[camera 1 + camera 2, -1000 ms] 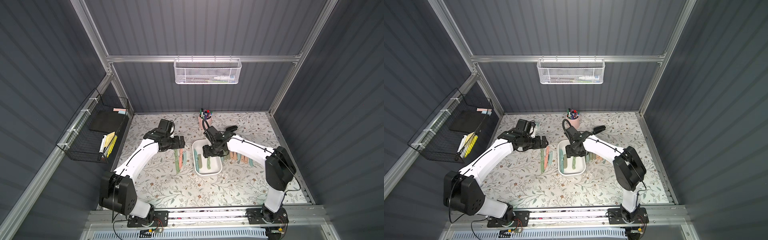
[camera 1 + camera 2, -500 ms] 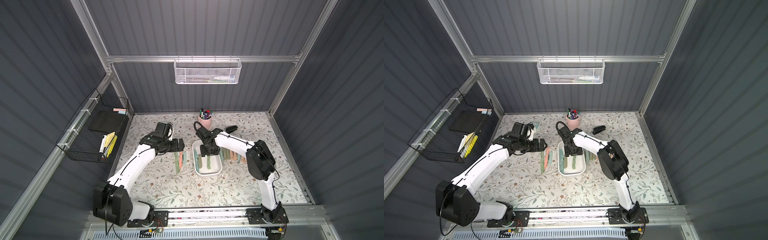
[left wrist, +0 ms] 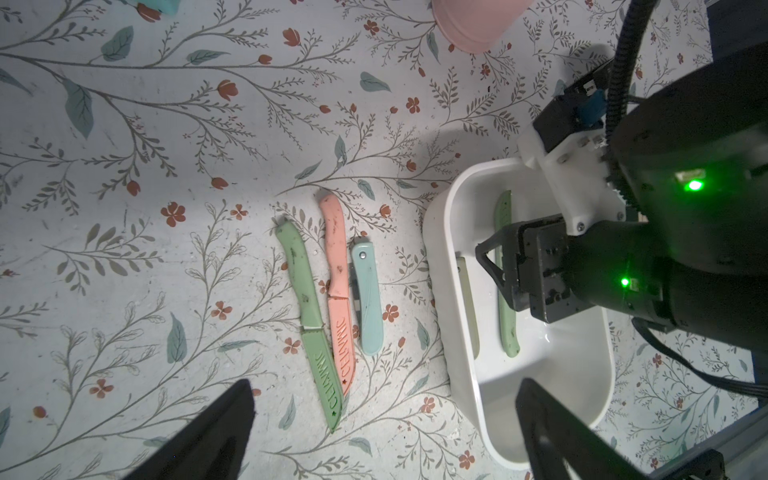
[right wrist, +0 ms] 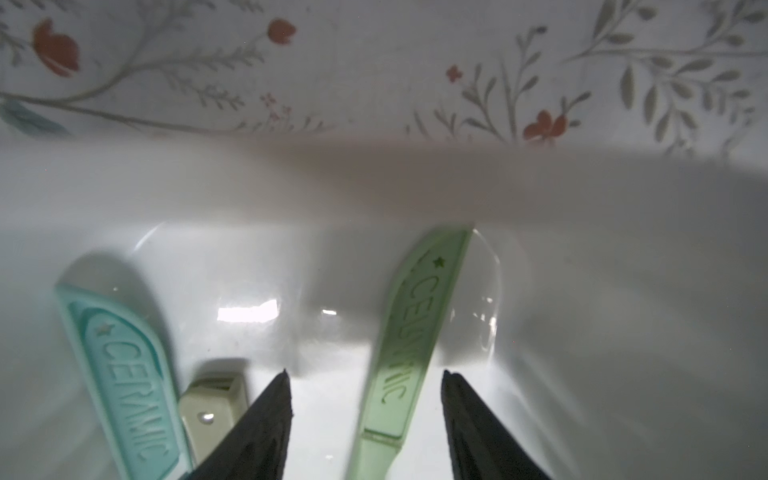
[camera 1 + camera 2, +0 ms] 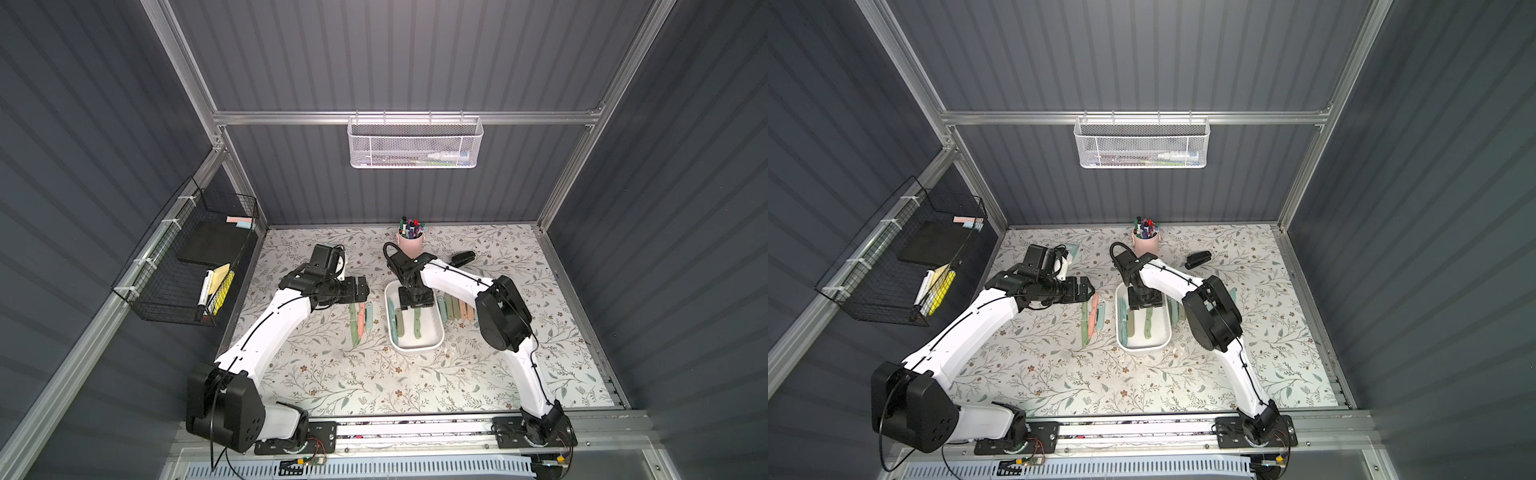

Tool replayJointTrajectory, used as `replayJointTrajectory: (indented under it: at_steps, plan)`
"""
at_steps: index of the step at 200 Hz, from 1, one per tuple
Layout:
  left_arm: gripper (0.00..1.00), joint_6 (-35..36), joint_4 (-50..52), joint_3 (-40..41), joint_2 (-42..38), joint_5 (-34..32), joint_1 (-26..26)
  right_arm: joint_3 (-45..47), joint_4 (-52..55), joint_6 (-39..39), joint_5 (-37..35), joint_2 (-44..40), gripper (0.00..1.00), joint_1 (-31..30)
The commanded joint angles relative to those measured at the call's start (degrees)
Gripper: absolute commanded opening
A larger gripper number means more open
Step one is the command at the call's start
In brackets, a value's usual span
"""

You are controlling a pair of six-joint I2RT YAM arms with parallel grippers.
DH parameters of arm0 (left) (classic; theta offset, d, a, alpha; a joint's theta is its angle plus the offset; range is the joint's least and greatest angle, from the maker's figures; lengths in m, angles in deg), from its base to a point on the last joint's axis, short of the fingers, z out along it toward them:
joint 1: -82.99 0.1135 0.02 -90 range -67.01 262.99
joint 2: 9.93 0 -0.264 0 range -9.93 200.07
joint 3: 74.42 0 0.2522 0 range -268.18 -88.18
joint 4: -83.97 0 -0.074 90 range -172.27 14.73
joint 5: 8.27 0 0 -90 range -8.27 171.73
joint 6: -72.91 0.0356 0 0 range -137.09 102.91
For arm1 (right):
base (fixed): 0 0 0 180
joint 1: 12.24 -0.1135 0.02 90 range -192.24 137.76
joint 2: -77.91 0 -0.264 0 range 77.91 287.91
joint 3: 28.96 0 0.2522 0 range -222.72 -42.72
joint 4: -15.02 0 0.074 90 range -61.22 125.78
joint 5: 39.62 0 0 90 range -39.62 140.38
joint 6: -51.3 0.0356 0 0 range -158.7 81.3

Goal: Take the fruit knife out of the storage box
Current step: Pick up the fruit knife from the storage box.

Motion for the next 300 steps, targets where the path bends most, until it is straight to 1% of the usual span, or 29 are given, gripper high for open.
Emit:
replayJointTrajectory:
  at_steps: [1, 15, 45, 66, 91, 129, 151, 202, 246, 275, 300]
  plan:
    - [0.99, -0.72, 0.06, 0.47, -1.24, 0.35, 0.34, -0.92, 2.61, 0.69, 2.1, 2.6, 0.59, 0.81]
    - [0.99, -0.7, 0.13, 0.47, -1.2, 0.26, 0.34, -0.96, 2.33, 0.59, 3.66, 2.94, 0.55, 1.08]
    - [0.99, -0.82, 0.14, 0.47, -1.19, -0.09, 0.34, -0.89, 2.36, 0.21, 5.26, 3.27, 0.52, 1.13]
    - [0.99, -0.86, 0.23, 0.37, -0.98, -0.08, 0.34, -0.99, 2.83, 0.14, 5.1, 3.71, 0.43, 1.18]
    - [0.99, -0.87, 0.15, 0.5, -1.31, -0.35, 0.34, -0.97, 3.26, 0.23, 5.04, 3.84, 0.29, 1.23]
    - [0.99, -0.96, 0.41, 0.21, -0.89, -0.17, 0.34, -1.1, 3.26, -0.39, 4.14, 3.27, 0.2, 1.18]
    - [0.99, -1.06, 0.41, 0.21, -0.8, -0.2, 0.36, -1.02, 3.13, -0.57, 3.47, 2.37, 0.16, 1.19]
    - [0.99, -1.13, 0.41, 0.21, -0.45, -0.18, 0.34, -0.31, 2.63, -1.38, 2.68, -1.86, 0.15, 1.24]
    - [0.99, -1.13, 0.5, 0.21, -0.1, 0.0, 0.34, 3.16, -0.94, -3.05, 2.55, -9.39, 0.15, 1.24]
    - [0.99, -1.13, 0.75, 0.02, 0.64, 0.26, 0.34, 4.27, -1.13, -4.21, 1.97, -14.05, 0.15, 1.35]
    - [0.99, -1.13, 0.94, -0.23, 0.95, 0.48, 0.34, 6.39, -1.56, -4.98, 3.11, -18.81, 0.15, 3.0]
